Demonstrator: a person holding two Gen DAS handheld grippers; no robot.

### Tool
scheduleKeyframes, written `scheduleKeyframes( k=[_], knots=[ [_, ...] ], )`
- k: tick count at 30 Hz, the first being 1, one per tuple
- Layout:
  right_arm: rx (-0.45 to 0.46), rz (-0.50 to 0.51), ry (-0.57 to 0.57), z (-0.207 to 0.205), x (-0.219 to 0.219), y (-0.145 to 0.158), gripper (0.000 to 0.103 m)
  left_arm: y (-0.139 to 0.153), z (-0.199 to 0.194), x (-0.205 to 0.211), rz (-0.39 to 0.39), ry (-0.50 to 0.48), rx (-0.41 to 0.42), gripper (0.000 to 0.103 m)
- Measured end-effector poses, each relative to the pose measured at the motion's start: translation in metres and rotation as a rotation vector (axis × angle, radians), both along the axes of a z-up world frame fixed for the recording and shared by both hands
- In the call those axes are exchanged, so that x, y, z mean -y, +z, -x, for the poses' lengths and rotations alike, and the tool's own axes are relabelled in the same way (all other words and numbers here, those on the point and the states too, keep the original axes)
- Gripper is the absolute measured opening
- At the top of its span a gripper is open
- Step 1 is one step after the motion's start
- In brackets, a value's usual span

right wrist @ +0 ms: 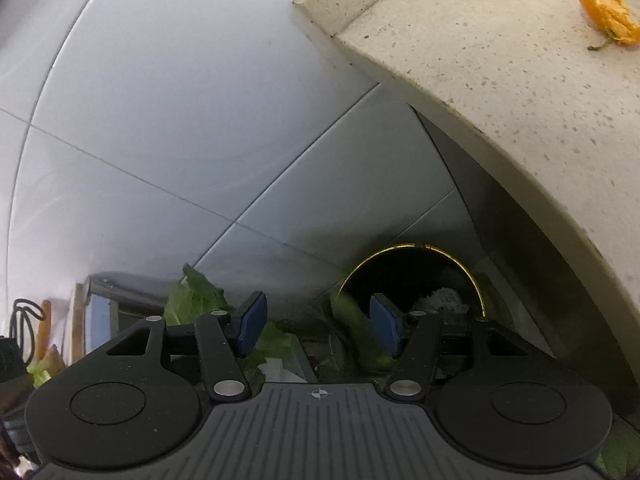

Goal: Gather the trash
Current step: 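Lower both tools into the bin and open both grippers to drop the greens, then raise both tools out of the bin back over the counter trash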

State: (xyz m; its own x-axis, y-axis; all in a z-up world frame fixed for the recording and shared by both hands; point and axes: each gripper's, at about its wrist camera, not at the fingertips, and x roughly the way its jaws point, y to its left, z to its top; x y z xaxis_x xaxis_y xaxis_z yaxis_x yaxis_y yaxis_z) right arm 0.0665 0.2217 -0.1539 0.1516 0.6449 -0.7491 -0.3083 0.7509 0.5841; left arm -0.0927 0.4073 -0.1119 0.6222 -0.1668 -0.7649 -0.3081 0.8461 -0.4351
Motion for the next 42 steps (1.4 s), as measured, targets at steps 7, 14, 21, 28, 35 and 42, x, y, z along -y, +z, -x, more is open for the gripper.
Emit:
scheduleKeyframes(
  k=[7,14,21,28,35,42],
  knots=[
    [-0.006,0.005,-0.02,-0.004,0.002,0.003,0.069,-0.005,-0.007,0.001,0.026,-0.01,-0.013,0.07],
    [-0.012,-0.014,-0.028,-0.001,0.01,0.006,0.072,-0.009,-0.021,0.006,0.012,-0.025,-0.058,0.078],
    [-0.015,-0.024,-0.053,0.004,0.023,0.008,0.073,-0.008,-0.036,0.032,-0.156,-0.096,-0.101,0.084],
    [0.006,-0.04,-0.089,0.012,0.043,0.021,0.074,-0.012,-0.038,0.034,-0.172,-0.106,-0.095,0.084],
    [0.038,-0.035,-0.095,0.029,0.056,0.041,0.076,-0.007,-0.035,0.042,-0.273,-0.105,-0.059,0.084],
    [0.121,0.009,-0.09,0.05,0.064,0.063,0.079,0.002,-0.033,0.048,-0.321,-0.121,-0.005,0.084]
  ],
)
